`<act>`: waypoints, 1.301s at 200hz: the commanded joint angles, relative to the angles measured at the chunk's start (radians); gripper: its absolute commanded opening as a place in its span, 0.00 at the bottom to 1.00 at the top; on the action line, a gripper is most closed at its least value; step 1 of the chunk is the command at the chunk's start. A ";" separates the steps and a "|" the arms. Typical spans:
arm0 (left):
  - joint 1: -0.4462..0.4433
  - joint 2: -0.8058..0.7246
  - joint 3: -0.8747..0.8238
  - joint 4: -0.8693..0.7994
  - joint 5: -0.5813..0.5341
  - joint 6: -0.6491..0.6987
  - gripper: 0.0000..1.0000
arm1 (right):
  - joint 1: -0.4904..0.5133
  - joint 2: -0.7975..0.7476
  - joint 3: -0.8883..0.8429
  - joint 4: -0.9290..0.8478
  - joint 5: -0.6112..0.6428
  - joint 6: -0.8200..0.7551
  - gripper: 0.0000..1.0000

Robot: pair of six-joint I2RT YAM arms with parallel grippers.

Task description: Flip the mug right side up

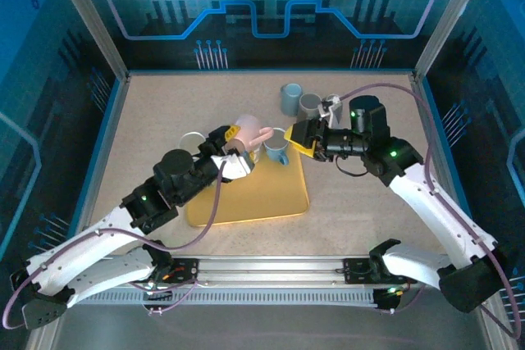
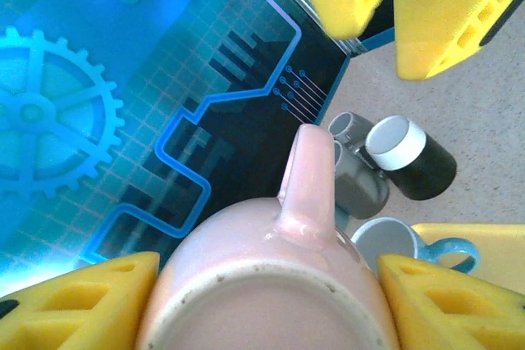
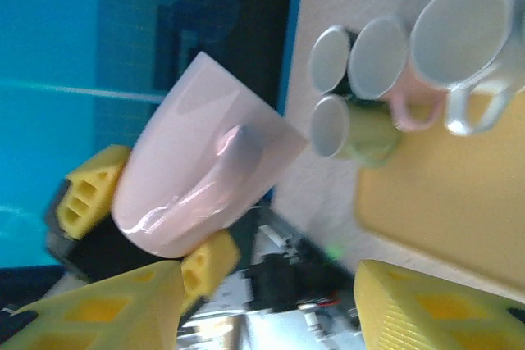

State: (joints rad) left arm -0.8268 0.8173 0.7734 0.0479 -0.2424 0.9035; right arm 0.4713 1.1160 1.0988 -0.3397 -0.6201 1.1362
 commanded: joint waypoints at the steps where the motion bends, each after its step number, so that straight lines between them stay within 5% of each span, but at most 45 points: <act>1: -0.008 -0.046 -0.021 0.216 0.007 0.112 0.23 | 0.026 0.034 -0.083 0.297 -0.149 0.347 0.58; 51: -0.018 -0.072 -0.071 0.250 0.047 0.150 0.20 | 0.096 0.100 -0.081 0.479 -0.132 0.481 0.56; 135: -0.028 -0.089 -0.102 0.246 0.050 0.176 0.19 | 0.108 0.154 -0.091 0.534 -0.124 0.494 0.47; 202: -0.071 -0.096 -0.138 0.261 0.040 0.260 0.23 | 0.135 0.222 -0.074 0.592 -0.123 0.506 0.17; 212: -0.071 -0.096 -0.140 0.260 0.037 0.259 0.28 | 0.132 0.219 -0.075 0.599 -0.121 0.508 0.11; 227: -0.072 -0.096 -0.142 0.260 0.035 0.250 0.53 | 0.123 0.211 -0.074 0.593 -0.121 0.498 0.03; 260: -0.072 -0.111 -0.121 0.220 0.009 0.174 0.94 | 0.097 0.176 -0.077 0.546 -0.113 0.451 0.00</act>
State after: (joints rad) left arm -0.8791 0.7372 0.6296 0.2173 -0.2733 1.1248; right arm 0.5823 1.3231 1.0119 0.2134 -0.7418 1.6608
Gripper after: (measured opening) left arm 0.835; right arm 0.170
